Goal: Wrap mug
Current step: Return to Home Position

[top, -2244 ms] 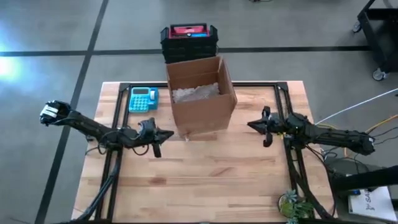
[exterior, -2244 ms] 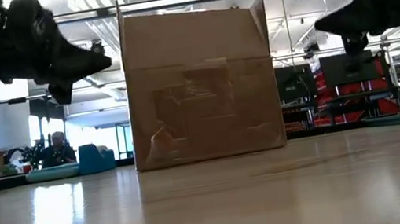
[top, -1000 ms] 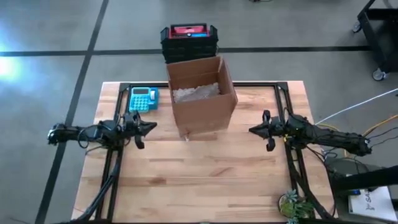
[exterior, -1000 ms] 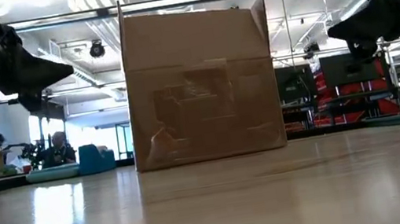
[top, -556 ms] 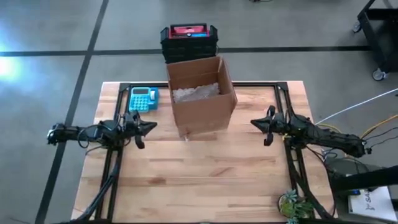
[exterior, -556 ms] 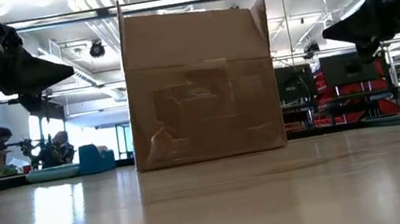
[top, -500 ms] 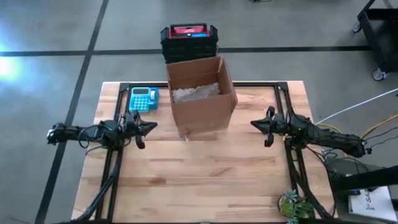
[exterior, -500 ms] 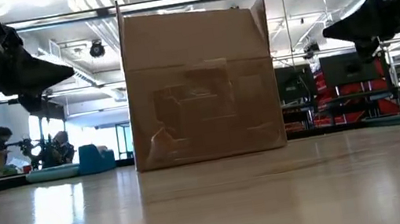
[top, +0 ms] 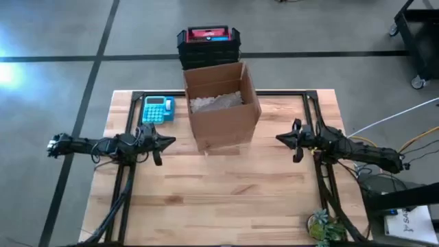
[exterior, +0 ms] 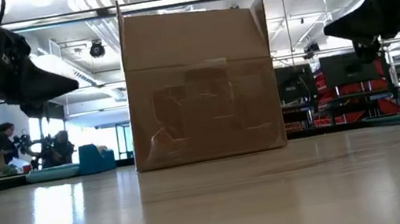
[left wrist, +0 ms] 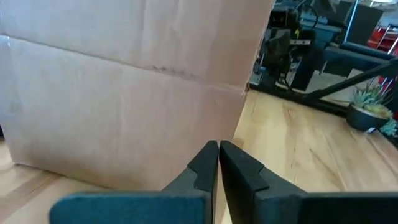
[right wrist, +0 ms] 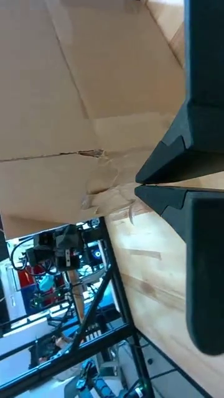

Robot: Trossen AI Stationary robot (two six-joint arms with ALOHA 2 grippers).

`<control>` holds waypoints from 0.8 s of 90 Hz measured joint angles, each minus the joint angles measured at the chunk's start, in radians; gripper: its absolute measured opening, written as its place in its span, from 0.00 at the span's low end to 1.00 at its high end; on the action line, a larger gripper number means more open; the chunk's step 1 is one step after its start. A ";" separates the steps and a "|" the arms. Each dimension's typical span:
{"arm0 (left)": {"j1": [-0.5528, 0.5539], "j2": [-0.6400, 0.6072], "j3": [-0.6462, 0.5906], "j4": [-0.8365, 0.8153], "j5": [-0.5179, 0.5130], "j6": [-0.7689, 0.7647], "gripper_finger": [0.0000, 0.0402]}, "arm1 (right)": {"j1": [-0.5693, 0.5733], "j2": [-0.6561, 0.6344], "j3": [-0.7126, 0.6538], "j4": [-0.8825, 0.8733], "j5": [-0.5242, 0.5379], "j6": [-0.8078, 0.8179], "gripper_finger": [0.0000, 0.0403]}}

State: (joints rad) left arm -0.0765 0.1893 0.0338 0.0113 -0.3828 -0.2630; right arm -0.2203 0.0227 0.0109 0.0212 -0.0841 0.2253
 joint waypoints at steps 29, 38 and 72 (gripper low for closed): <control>0.000 0.068 0.000 0.004 0.000 0.000 0.00 | 0.000 0.000 0.000 0.000 -0.001 0.000 0.01; 0.000 0.087 0.000 0.004 0.000 0.000 0.01 | 0.000 0.000 0.000 0.000 -0.001 0.000 0.01; 0.000 0.142 0.000 0.003 0.000 0.000 0.00 | 0.000 0.000 0.000 0.000 -0.001 0.000 0.01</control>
State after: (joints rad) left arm -0.0765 0.3314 0.0338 0.0143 -0.3824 -0.2630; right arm -0.2203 0.0227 0.0109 0.0208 -0.0853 0.2253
